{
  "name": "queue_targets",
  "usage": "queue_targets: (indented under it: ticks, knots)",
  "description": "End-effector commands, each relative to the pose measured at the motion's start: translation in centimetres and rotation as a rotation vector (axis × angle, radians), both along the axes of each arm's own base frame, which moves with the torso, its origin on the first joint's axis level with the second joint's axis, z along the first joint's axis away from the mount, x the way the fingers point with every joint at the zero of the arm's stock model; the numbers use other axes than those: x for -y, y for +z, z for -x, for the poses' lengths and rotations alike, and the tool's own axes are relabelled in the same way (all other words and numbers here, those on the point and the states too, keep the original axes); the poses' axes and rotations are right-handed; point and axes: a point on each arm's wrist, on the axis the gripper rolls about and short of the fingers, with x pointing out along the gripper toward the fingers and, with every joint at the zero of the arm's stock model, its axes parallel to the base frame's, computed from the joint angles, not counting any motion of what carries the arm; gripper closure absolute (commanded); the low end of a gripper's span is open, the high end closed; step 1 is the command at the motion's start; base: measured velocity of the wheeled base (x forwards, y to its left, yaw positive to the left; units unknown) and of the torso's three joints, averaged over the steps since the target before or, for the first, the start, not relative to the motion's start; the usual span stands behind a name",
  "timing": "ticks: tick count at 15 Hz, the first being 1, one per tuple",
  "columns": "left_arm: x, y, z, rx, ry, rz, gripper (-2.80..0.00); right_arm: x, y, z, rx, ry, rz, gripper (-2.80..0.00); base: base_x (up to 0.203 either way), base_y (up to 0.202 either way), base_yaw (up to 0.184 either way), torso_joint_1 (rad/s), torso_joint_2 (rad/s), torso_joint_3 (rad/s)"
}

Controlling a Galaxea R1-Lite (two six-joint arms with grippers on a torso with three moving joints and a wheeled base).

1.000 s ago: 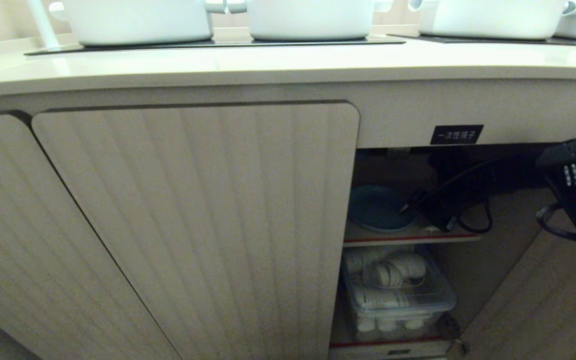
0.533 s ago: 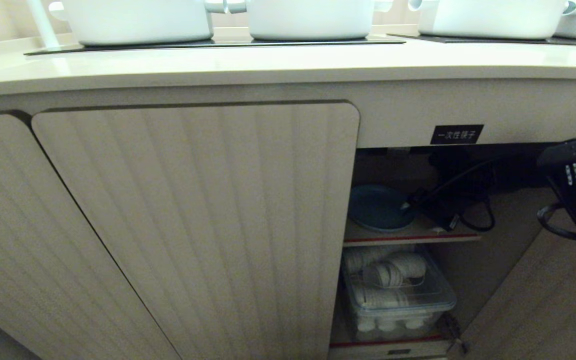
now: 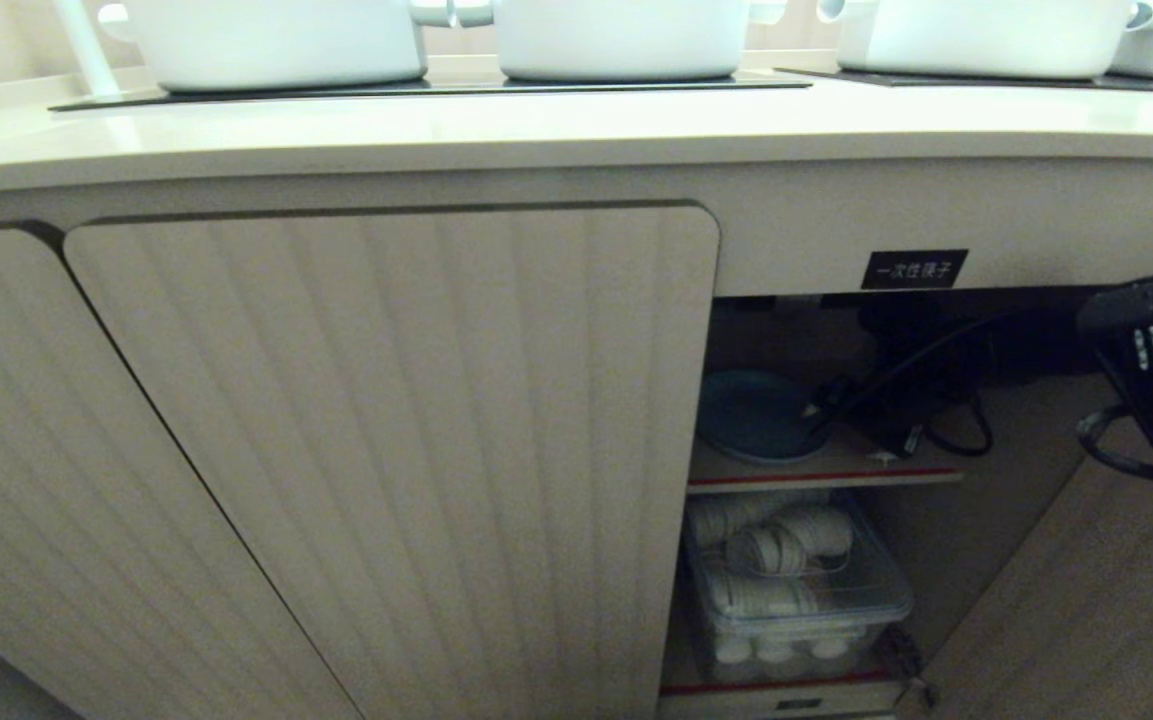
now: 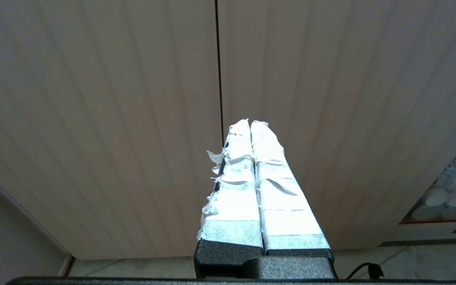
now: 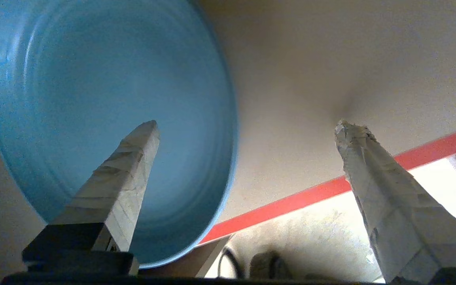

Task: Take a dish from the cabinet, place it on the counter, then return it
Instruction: Put it back into the cabinet

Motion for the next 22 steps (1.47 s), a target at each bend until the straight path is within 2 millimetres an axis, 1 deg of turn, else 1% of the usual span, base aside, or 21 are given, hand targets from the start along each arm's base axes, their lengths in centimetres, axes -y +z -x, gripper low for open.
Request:
queue_targets:
  ticks: [1, 5, 8, 13, 14, 16, 20, 22]
  knots:
    - [0.0, 0.0, 0.0, 0.0, 0.0, 0.0, 0.0, 0.0, 0.0, 0.0, 0.008, -0.005, 0.027, -2.8, 0.0, 0.0, 0.0, 0.0, 0.0, 0.0]
    - [0.0, 0.0, 0.0, 0.0, 0.0, 0.0, 0.0, 0.1, -0.3, -0.3, 0.065, -0.028, 0.06, -2.8, 0.0, 0.0, 0.0, 0.0, 0.0, 0.0]
    - [0.0, 0.0, 0.0, 0.0, 0.001, 0.0, 0.0, 0.1, -1.4, 0.1, 0.116, -0.004, 0.116, -2.8, 0.0, 0.0, 0.0, 0.0, 0.0, 0.0]
    - [0.0, 0.0, 0.0, 0.0, 0.0, 0.0, 0.0, -0.1, -2.7, 1.0, 0.405, 0.139, 0.271, -2.8, 0.0, 0.0, 0.0, 0.0, 0.0, 0.0]
    - [0.0, 0.0, 0.0, 0.0, 0.0, 0.0, 0.0, -0.2, -2.8, 1.1, 0.456, 0.158, 0.29, -2.8, 0.0, 0.0, 0.0, 0.0, 0.0, 0.0]
    - [0.0, 0.0, 0.0, 0.0, 0.0, 0.0, 0.0, -0.2, -2.2, 1.5, 0.536, 0.171, 0.313, -2.8, 0.0, 0.0, 0.0, 0.0, 0.0, 0.0]
    - [0.0, 0.0, 0.0, 0.0, 0.0, 0.0, 0.0, 0.0, -1.4, 2.0, 0.649, 0.165, 0.347, -2.8, 0.0, 0.0, 0.0, 0.0, 0.0, 0.0]
    - [0.0, 0.0, 0.0, 0.0, 0.0, 0.0, 0.0, 0.0, -1.8, 2.8, 0.657, 0.188, 0.385, -2.8, 0.0, 0.0, 0.0, 0.0, 0.0, 0.0]
